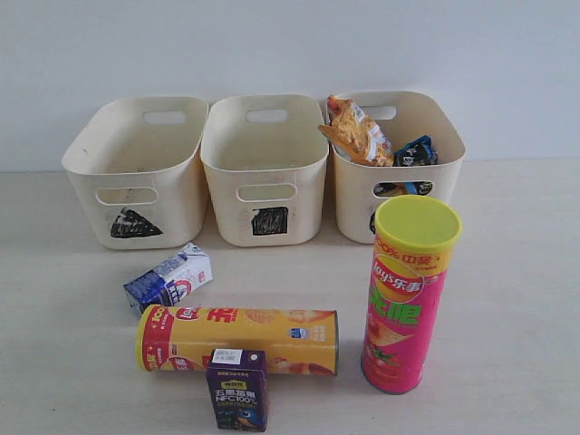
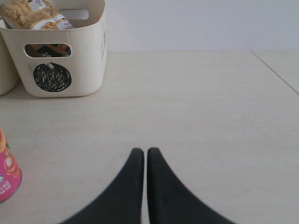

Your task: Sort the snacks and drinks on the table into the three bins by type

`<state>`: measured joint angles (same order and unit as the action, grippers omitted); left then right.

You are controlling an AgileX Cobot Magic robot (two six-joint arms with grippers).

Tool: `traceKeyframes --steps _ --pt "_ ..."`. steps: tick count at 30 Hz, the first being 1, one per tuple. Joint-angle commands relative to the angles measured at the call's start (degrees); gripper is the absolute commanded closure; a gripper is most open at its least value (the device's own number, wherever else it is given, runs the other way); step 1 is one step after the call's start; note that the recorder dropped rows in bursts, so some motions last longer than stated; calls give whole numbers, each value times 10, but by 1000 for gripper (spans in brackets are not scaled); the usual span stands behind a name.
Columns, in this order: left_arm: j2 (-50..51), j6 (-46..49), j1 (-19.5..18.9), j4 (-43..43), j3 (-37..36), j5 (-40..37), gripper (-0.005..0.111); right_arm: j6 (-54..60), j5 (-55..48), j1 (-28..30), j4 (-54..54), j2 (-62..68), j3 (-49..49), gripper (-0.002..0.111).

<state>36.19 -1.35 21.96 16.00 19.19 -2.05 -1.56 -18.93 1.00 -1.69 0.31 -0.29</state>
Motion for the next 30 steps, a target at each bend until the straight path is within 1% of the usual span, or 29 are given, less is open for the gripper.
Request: traceKeyframes --steps 1,8,15,19,26,30 --pt "-43 4 -29 -21 -36 17 102 2 5 -1 -4 -3 3 108" --pt "-109 -23 -79 -29 -84 17 102 2 5 -1 -4 -3 3 108" --pt "-197 -20 -151 -78 -140 16 102 2 5 -1 -4 -3 3 108" --pt "-243 -20 -185 -80 -168 16 102 2 5 -1 -4 -3 3 108" --pt "-306 -20 -236 -101 -175 -49 102 2 5 -1 -4 -3 3 108" --pt "-341 -20 -255 -109 -175 -75 102 2 5 -1 -4 -3 3 108"
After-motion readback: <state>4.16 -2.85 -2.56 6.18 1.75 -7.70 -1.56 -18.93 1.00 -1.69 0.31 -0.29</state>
